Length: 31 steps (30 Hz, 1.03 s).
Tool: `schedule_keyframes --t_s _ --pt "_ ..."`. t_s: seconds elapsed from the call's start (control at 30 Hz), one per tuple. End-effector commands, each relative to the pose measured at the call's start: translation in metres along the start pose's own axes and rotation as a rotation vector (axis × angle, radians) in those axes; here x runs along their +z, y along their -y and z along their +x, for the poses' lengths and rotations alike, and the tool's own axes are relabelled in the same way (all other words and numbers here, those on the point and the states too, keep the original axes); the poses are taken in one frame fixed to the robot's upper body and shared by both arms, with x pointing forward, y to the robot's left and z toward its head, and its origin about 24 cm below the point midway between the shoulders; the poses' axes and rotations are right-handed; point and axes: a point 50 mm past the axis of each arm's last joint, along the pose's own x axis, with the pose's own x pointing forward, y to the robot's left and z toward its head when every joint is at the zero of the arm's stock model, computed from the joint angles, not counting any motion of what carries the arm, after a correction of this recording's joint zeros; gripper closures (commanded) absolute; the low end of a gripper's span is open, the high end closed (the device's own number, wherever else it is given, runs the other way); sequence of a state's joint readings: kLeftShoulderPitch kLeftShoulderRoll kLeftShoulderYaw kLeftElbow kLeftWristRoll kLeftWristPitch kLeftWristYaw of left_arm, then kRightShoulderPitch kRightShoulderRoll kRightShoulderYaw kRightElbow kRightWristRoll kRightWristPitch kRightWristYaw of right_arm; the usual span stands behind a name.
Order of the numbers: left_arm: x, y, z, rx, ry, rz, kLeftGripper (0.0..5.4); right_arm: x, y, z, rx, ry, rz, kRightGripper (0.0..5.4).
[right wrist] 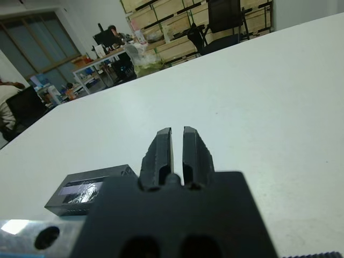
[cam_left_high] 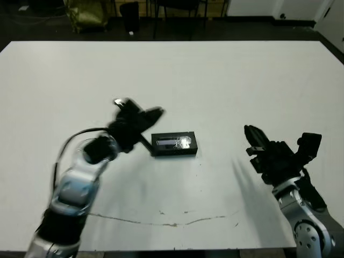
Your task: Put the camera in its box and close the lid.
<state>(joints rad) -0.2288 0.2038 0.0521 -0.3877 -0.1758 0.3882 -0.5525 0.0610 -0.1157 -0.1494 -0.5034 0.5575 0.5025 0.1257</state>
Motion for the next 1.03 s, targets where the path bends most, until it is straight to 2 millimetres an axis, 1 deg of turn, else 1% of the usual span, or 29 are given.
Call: schedule_keyframes --t_s 0.03,0.13,0.23,0.4,0.47,0.57,0.67,0.7,0.83,1.03 --pt "0.003 -0.017 -0.028 0.102 0.046 -0.051 5.39 -0.005 0.001 0.001 -0.019 -0.004 0.024 5.40" --pt "-0.001 -0.026 -0.052 0.232 0.116 -0.121 5.39 -0.006 0.003 0.005 -0.021 0.023 0.038 5.40" --pt "-0.013 -0.029 -0.070 0.375 0.146 -0.125 5.39 -0.009 0.006 0.007 -0.040 0.034 0.042 5.40" --pt "-0.036 -0.024 -0.089 0.599 0.138 -0.109 5.39 -0.012 0.011 0.007 -0.131 0.056 -0.038 5.40" --pt "-0.044 -0.020 -0.091 0.656 0.133 -0.107 5.39 -0.013 0.011 0.006 -0.156 0.065 -0.074 5.40" --pt "-0.058 -0.011 -0.089 0.748 0.120 -0.185 5.39 -0.014 0.011 0.006 -0.205 0.083 -0.127 5.40" --pt "-0.074 -0.003 -0.084 0.786 0.124 -0.265 5.39 -0.015 0.012 0.006 -0.225 0.109 -0.189 5.40" --pt "-0.077 0.000 -0.083 0.791 0.115 -0.282 5.39 -0.016 0.012 0.006 -0.222 0.113 -0.182 5.40" --pt "-0.084 0.006 -0.078 0.769 0.104 -0.299 5.39 -0.023 0.015 0.005 -0.205 0.118 -0.139 5.40" --pt "-0.088 0.008 -0.071 0.704 0.116 -0.285 5.39 -0.026 0.013 0.003 -0.200 0.094 -0.118 5.40"
